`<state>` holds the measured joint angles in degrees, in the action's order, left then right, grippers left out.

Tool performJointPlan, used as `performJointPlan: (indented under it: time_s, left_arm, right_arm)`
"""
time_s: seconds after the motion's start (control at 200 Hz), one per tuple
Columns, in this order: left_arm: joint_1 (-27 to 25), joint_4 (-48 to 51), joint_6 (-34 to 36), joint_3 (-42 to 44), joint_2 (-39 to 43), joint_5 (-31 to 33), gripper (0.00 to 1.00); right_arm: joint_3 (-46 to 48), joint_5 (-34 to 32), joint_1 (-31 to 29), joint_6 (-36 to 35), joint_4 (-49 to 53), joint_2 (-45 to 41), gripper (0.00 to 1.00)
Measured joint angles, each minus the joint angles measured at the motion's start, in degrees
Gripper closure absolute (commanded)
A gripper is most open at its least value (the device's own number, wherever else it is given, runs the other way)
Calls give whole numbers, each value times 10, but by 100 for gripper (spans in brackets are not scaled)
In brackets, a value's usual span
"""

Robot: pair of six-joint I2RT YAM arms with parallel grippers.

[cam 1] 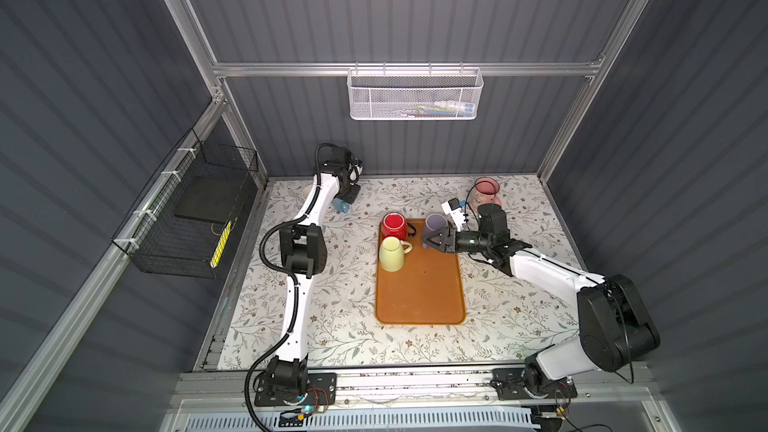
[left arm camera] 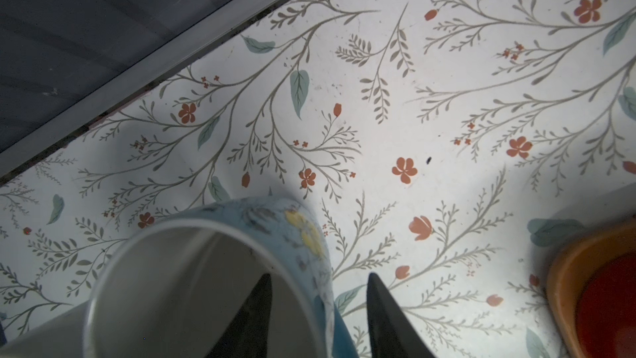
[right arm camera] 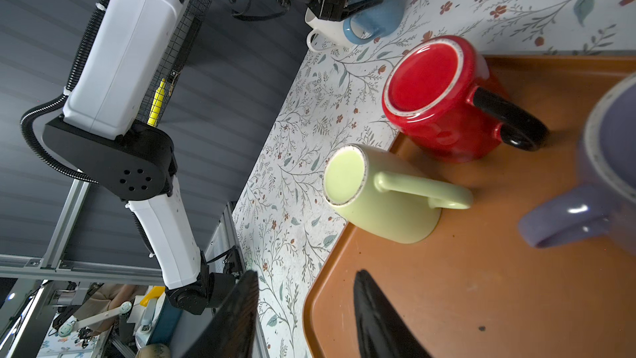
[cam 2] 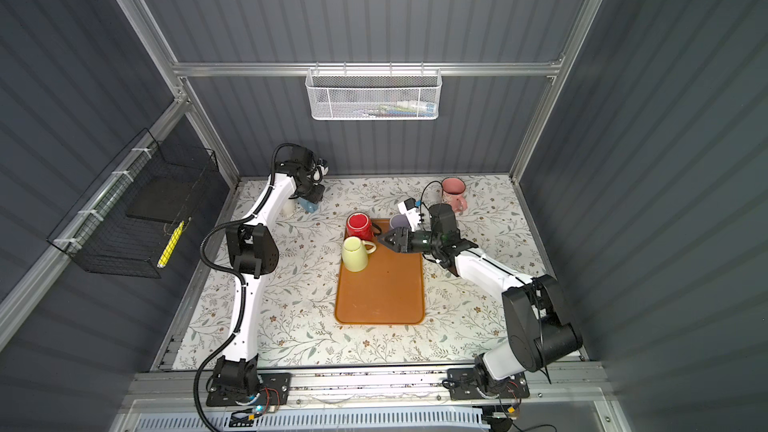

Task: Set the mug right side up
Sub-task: 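Open the left gripper and raise it off the upright blue mug, then move the right gripper over the green mug while the left gripper withdraws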

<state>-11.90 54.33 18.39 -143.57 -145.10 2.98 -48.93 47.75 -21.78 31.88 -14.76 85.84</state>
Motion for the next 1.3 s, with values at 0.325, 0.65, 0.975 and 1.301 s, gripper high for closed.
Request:
performJointPlan:
  time_s: [0.325, 0.65, 0.975, 1.301]
  left_arm:
    - [-7, -28, 0, 65, 102, -2, 52]
    - [-51, -90, -7, 211, 317, 5, 52]
    - [-87, -154, -76, 474, 541, 5, 55]
    - [-102, -154, -132, 610, 585, -35, 60]
  right_arm:
    - [-98, -118, -43, -113, 182, 32, 54]
    - [-186, -275, -70, -178, 309, 93, 57]
    - [-264, -409, -94, -208, 349, 149, 59]
    - [-320, -461, -117, -248, 378, 198, 60]
